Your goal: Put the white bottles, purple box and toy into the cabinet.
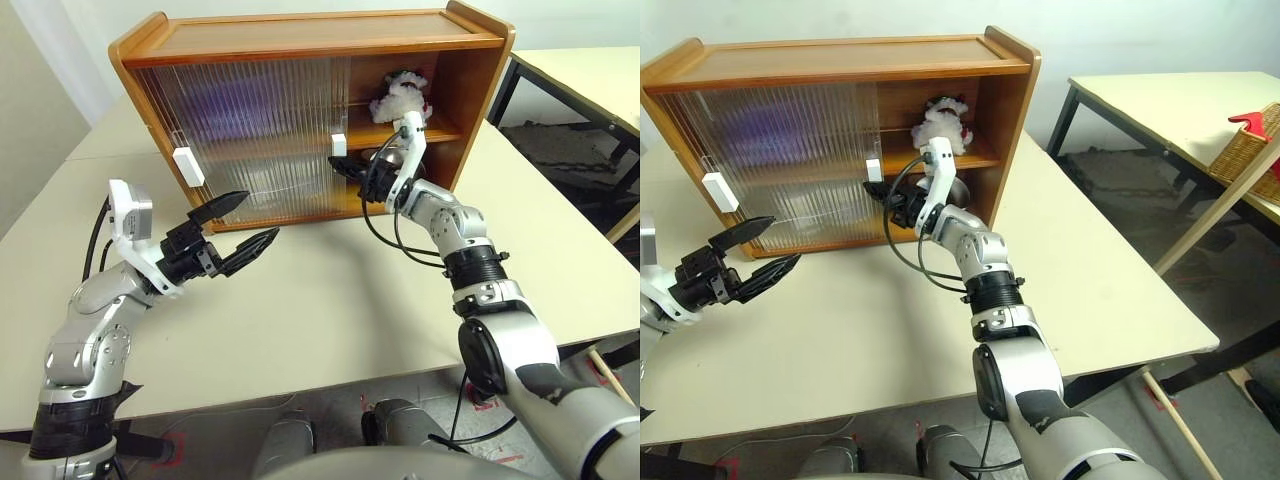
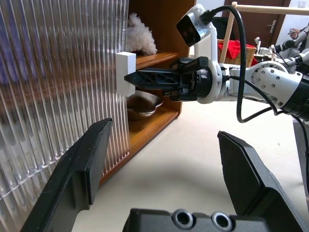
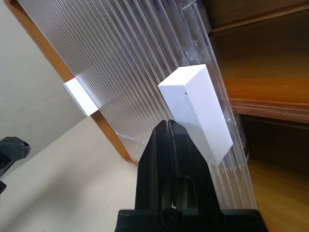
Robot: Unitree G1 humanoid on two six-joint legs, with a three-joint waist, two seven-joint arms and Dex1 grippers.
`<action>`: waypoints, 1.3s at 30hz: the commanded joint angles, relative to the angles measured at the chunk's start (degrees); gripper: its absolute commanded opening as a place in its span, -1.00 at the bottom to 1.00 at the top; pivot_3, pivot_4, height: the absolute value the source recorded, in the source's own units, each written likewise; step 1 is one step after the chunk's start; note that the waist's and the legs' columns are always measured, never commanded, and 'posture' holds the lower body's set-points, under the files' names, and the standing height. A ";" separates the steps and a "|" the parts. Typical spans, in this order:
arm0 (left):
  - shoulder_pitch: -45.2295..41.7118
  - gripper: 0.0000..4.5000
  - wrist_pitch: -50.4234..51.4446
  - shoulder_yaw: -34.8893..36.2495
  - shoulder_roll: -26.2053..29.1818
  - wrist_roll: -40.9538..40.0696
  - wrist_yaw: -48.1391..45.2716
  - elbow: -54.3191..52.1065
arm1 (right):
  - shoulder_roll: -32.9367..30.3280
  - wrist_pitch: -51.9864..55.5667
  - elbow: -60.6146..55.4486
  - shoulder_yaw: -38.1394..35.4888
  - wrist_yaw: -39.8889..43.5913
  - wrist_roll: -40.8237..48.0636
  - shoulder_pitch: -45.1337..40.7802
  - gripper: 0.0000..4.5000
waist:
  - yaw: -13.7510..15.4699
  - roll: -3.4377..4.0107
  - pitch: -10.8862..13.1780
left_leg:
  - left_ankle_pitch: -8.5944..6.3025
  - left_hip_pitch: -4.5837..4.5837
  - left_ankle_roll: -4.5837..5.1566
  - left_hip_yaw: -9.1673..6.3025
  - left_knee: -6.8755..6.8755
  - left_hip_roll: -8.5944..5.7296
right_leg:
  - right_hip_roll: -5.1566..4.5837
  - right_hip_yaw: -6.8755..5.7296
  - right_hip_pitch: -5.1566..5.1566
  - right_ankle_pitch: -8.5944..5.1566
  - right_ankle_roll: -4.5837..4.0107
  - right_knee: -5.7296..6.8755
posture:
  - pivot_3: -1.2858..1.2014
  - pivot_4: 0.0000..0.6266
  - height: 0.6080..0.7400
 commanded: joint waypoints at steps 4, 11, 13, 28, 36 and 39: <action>-0.05 1.00 0.17 -0.71 0.02 0.55 0.29 -0.49 | -1.71 -2.68 1.83 -3.23 -2.39 -0.36 -1.62 -0.98 | 0.03 0.00 0.00 | 0.08 0.00 0.04 -0.02 0.03 -0.02 | 0.00 0.01 0.01 0.11 -0.04 0.00 | -0.04 -1.00 1.00; -0.09 1.00 0.22 -0.55 0.31 0.42 0.17 -0.35 | -2.20 -1.75 0.88 -3.25 -2.48 -0.27 -0.67 -0.98 | 0.13 0.00 0.00 | 0.17 0.00 0.10 -0.07 0.03 -0.04 | 0.00 0.00 0.00 0.18 0.00 0.01 | -0.04 -1.00 1.00; -0.19 1.00 0.25 -0.56 0.36 0.38 0.08 -0.26 | -2.82 -2.09 1.17 -3.46 -2.73 -0.55 -0.50 -0.98 | 0.21 0.00 0.00 | 0.17 0.00 0.09 -0.08 0.03 -0.04 | 0.00 0.00 0.00 0.18 -0.01 0.01 | -0.04 -1.00 1.00; -0.32 1.00 0.17 -0.82 0.71 0.30 -0.62 0.35 | -7.70 -5.62 3.82 -4.63 -2.89 -0.94 -1.15 -0.98 | 0.79 0.00 0.00 | 0.17 -0.06 0.05 -0.10 0.09 -0.16 | -0.14 0.02 -0.04 0.29 0.36 0.01 | -0.04 -1.00 1.00; 0.40 1.00 -0.94 -1.01 0.11 0.81 -1.28 1.11 | -8.18 -4.70 3.13 -4.71 -1.88 -1.00 -0.01 -0.98 | -0.13 0.03 0.01 | 0.24 -0.01 0.15 -0.19 -0.17 0.18 | 0.37 0.04 -0.19 0.15 0.18 0.00 | -0.04 -1.00 1.00; 0.50 1.00 -1.12 -1.05 0.06 0.87 -1.26 1.11 | -8.68 -2.26 1.60 -4.54 -0.29 -0.20 0.79 -0.98 | -0.11 0.03 0.01 | 0.17 -0.02 0.08 -0.18 -0.19 0.27 | 0.45 0.04 -0.19 0.18 -0.03 0.00 | -0.04 -1.00 1.00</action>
